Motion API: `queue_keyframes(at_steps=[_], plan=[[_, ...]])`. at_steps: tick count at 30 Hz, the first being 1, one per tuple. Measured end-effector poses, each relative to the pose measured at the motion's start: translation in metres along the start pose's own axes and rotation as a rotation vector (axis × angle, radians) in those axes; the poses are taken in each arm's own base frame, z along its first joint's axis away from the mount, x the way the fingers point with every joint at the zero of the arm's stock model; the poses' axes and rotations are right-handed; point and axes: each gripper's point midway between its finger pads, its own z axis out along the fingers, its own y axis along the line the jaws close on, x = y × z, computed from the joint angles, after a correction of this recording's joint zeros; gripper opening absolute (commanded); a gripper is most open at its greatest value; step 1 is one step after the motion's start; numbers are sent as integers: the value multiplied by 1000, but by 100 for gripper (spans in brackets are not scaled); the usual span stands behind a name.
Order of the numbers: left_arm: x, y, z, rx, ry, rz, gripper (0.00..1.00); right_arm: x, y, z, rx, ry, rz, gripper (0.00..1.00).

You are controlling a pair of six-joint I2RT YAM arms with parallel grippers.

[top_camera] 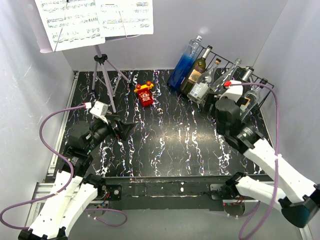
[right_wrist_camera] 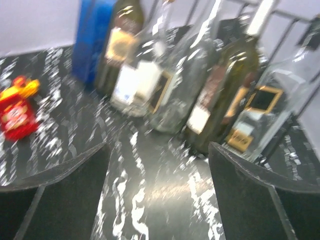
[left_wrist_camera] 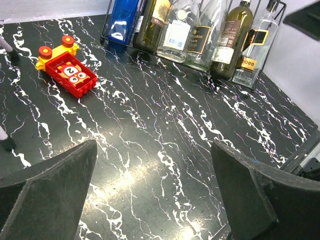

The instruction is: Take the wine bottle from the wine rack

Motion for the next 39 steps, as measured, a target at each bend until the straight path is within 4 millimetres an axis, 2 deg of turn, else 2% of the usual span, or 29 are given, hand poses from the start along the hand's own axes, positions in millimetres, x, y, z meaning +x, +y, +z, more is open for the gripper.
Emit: queue_keyframes(at_steps=[4, 8, 14, 19, 24, 28, 34, 39], plan=[[0, 1, 0, -5, 0, 0, 98, -22, -29, 38, 181, -29, -25, 68], [0, 2, 0, -10, -1, 0, 98, -33, -65, 68, 311, -25, -1, 60], [-2, 1, -1, -8, -8, 3, 98, -55, -126, 109, 479, 12, 93, 60], [-4, 0, -4, -5, -20, 7, 98, -69, -157, 133, 534, 36, 184, 56], [-6, -1, -5, -5, -27, 11, 98, -59, -190, 152, 603, 104, 232, 54], [-6, -1, -5, -5, -27, 11, 98, -29, -208, 162, 643, 197, 234, 52], [-6, -1, -5, -3, -26, 10, 98, 0, -220, 171, 668, 263, 212, 53], [-5, -2, -5, 0, -26, 10, 98, 6, -228, 177, 674, 267, 203, 53]])
